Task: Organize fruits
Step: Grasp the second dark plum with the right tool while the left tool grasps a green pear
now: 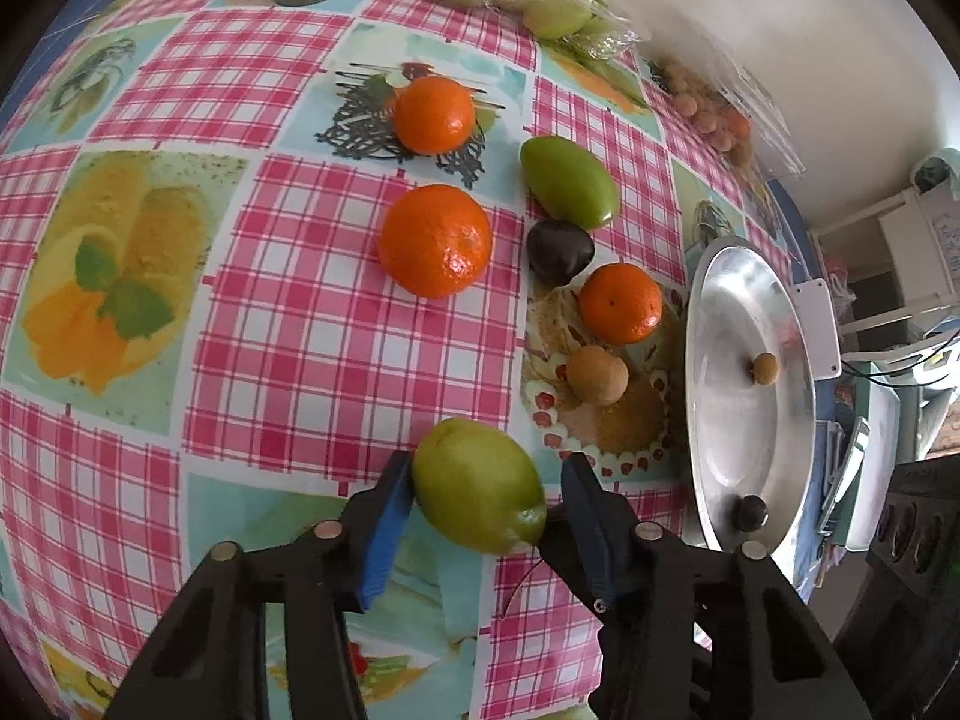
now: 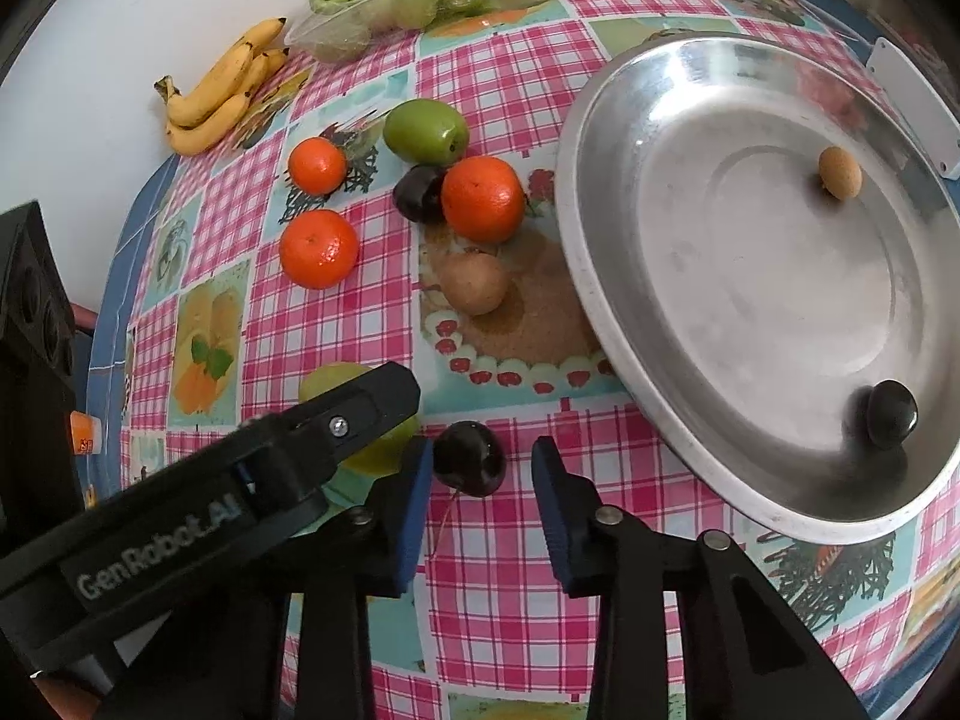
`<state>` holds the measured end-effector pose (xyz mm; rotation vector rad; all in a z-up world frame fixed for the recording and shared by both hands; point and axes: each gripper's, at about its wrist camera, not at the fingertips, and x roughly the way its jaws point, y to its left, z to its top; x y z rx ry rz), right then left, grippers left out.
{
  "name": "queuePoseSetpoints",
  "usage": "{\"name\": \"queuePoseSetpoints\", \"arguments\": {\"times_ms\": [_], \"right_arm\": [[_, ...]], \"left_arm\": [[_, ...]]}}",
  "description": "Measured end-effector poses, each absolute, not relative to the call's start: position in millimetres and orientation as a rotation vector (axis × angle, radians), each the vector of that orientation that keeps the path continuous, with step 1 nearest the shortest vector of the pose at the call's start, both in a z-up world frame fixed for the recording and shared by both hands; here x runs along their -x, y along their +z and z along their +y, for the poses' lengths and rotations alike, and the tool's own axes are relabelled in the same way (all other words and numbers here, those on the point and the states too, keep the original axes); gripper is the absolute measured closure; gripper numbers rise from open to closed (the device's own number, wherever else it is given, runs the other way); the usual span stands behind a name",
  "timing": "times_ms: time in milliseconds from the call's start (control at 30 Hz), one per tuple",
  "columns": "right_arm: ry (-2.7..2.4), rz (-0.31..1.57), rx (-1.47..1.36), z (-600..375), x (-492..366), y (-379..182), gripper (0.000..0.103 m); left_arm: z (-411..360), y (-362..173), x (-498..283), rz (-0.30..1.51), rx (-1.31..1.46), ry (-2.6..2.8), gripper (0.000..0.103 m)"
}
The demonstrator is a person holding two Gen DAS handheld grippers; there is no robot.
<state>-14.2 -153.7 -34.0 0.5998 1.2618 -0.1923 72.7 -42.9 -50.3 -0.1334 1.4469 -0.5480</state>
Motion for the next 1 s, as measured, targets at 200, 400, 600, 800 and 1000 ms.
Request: {"name": "queuePoseSetpoints", "arguments": {"times_ms": [200,400,600,800,1000], "right_arm": [[-0.185,1.258,-0.594,-151,13,-32,0.078],[-0.183,1.246,-0.587,-151,14,-27,0.078],[-0.181,1.202,-0.591,-153,20,-11,0.078],[-0.179,1.184,-0.589,-152,21,-4,0.078],[-0.185,1.181,-0.594,-154,25,-3,0.079]], "left_arm": [[-39,-51,-73,1.449,0.145,-0.549,0.058],[-34,-41,-73,1.423,0.148,-0.551,0.062],[-27,-27,-75,1.375,0.161,-0.542,0.069],[-22,-19,-75,1.346,0.157,-0.54,0.075],[-22,-25,-79,1.369,0.161,-0.518,0.073]]}}
